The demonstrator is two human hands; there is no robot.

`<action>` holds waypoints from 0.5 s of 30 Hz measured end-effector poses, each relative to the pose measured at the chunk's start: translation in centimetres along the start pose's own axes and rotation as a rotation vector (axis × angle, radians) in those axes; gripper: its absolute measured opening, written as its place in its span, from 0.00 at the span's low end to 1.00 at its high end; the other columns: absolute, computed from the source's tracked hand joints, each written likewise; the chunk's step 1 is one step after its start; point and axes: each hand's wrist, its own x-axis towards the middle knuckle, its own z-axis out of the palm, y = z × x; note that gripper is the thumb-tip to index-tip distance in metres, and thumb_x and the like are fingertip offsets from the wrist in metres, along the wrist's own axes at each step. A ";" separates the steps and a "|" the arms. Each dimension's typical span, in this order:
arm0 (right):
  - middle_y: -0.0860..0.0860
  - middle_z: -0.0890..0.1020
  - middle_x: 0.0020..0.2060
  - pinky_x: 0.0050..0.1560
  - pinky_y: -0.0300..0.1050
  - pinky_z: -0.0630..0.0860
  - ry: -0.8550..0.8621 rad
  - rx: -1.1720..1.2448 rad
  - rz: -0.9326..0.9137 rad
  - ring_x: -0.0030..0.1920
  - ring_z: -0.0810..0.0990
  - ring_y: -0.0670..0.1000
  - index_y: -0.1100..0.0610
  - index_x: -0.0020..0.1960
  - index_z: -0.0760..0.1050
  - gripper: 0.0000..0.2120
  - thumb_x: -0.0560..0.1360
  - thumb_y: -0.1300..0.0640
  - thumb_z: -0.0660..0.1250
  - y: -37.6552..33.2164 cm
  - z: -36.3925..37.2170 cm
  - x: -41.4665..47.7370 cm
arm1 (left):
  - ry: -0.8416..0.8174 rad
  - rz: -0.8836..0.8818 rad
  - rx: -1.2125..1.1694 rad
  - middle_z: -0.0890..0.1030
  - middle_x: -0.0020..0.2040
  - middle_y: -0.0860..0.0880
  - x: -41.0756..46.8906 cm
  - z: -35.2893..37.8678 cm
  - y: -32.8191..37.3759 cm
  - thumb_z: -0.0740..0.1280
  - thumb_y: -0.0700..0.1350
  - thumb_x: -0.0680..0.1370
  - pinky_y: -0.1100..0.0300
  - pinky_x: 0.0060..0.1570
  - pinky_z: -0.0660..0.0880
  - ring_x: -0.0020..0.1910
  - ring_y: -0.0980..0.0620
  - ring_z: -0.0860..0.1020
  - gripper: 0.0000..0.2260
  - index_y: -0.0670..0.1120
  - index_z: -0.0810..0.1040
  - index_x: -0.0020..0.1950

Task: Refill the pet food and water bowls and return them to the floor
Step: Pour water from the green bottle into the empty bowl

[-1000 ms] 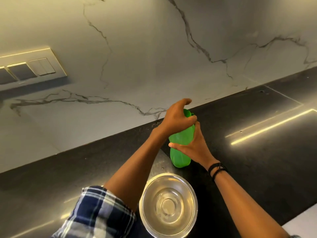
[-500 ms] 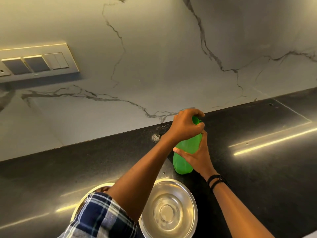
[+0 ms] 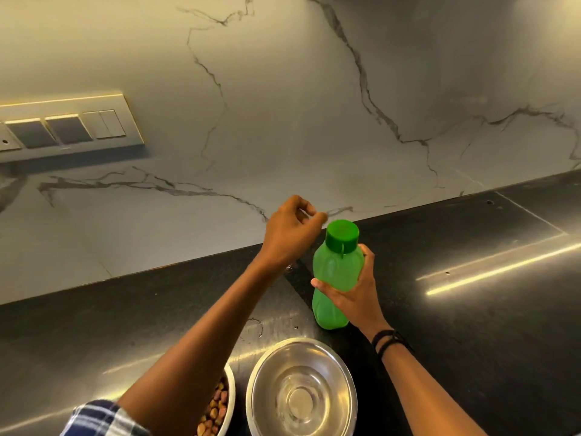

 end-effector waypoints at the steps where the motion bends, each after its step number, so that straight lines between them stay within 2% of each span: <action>1: 0.45 0.73 0.61 0.61 0.48 0.78 0.002 0.000 0.000 0.62 0.76 0.45 0.47 0.69 0.58 0.47 0.59 0.45 0.83 0.0 0.1 0.0 | -0.153 -0.021 -0.040 0.81 0.50 0.46 0.1 -0.2 0.2 0.69 0.46 0.76 0.52 0.53 0.79 0.49 0.50 0.80 0.12 0.45 0.76 0.57; 3: 0.43 0.72 0.62 0.61 0.47 0.78 0.007 0.000 0.003 0.62 0.76 0.44 0.45 0.69 0.57 0.47 0.59 0.44 0.83 0.0 0.1 0.0 | -0.422 -0.036 -0.064 0.75 0.67 0.44 0.1 -0.1 0.7 0.70 0.43 0.76 0.57 0.62 0.74 0.64 0.48 0.75 0.23 0.45 0.69 0.70; 5: 0.43 0.72 0.62 0.61 0.49 0.78 0.011 -0.002 0.010 0.62 0.76 0.44 0.43 0.69 0.57 0.48 0.59 0.43 0.82 -0.1 0.0 0.0 | -0.526 -0.009 -0.055 0.73 0.69 0.45 -0.1 0.1 0.9 0.71 0.43 0.76 0.63 0.57 0.74 0.65 0.50 0.74 0.28 0.46 0.65 0.73; 7: 0.43 0.72 0.62 0.62 0.50 0.78 0.010 -0.010 0.009 0.63 0.75 0.44 0.42 0.69 0.57 0.48 0.59 0.43 0.82 -0.1 0.0 -0.1 | -0.422 0.062 -0.009 0.78 0.59 0.48 -0.5 0.3 1.1 0.72 0.49 0.75 0.64 0.47 0.77 0.54 0.53 0.78 0.23 0.48 0.69 0.68; 8: 0.44 0.72 0.63 0.63 0.52 0.77 0.010 -0.014 0.009 0.64 0.75 0.44 0.43 0.69 0.57 0.48 0.59 0.43 0.82 0.0 0.0 0.0 | -0.310 0.087 0.016 0.78 0.52 0.48 -0.5 0.3 1.2 0.71 0.52 0.75 0.60 0.43 0.79 0.48 0.53 0.78 0.20 0.47 0.71 0.63; 9: 0.46 0.72 0.63 0.64 0.54 0.77 0.012 -0.018 0.014 0.64 0.75 0.46 0.44 0.70 0.57 0.48 0.59 0.43 0.82 0.1 0.0 0.0 | -0.212 0.087 0.022 0.77 0.47 0.48 -0.5 0.3 1.2 0.71 0.53 0.75 0.54 0.43 0.79 0.44 0.53 0.77 0.18 0.46 0.72 0.59; 10: 0.47 0.72 0.64 0.64 0.56 0.76 0.011 -0.021 0.018 0.65 0.75 0.47 0.46 0.70 0.57 0.49 0.59 0.43 0.82 0.2 0.0 0.0 | -0.183 0.070 -0.004 0.76 0.47 0.46 -0.3 0.3 1.3 0.71 0.54 0.75 0.51 0.46 0.79 0.45 0.51 0.76 0.18 0.46 0.71 0.58; 11: 0.48 0.72 0.64 0.64 0.56 0.76 0.009 -0.023 0.018 0.65 0.74 0.48 0.47 0.71 0.57 0.50 0.59 0.43 0.82 0.3 0.0 0.0 | -0.241 0.045 -0.029 0.76 0.52 0.45 -0.1 0.2 1.3 0.71 0.53 0.75 0.50 0.52 0.78 0.50 0.51 0.76 0.20 0.45 0.70 0.60; 13: 0.47 0.71 0.64 0.63 0.55 0.77 0.000 -0.028 0.017 0.65 0.74 0.47 0.47 0.71 0.56 0.51 0.59 0.42 0.82 0.3 0.1 0.0 | -0.474 0.002 0.006 0.72 0.67 0.45 0.1 0.1 1.7 0.72 0.50 0.75 0.54 0.64 0.73 0.65 0.49 0.72 0.27 0.46 0.66 0.70; 14: 0.45 0.71 0.64 0.62 0.53 0.78 -0.003 -0.025 0.019 0.64 0.75 0.46 0.46 0.71 0.56 0.51 0.58 0.42 0.82 0.3 0.1 0.0 | -0.552 0.010 0.039 0.70 0.70 0.45 0.0 0.0 1.6 0.72 0.48 0.75 0.55 0.65 0.71 0.68 0.48 0.70 0.30 0.45 0.64 0.72; 15: 0.42 0.71 0.63 0.62 0.49 0.78 -0.002 -0.021 0.014 0.63 0.75 0.43 0.44 0.71 0.56 0.50 0.58 0.41 0.82 0.3 0.1 -0.1 | -0.554 0.032 0.070 0.73 0.68 0.45 -0.1 -0.1 1.5 0.72 0.48 0.75 0.57 0.63 0.73 0.66 0.49 0.73 0.29 0.45 0.65 0.72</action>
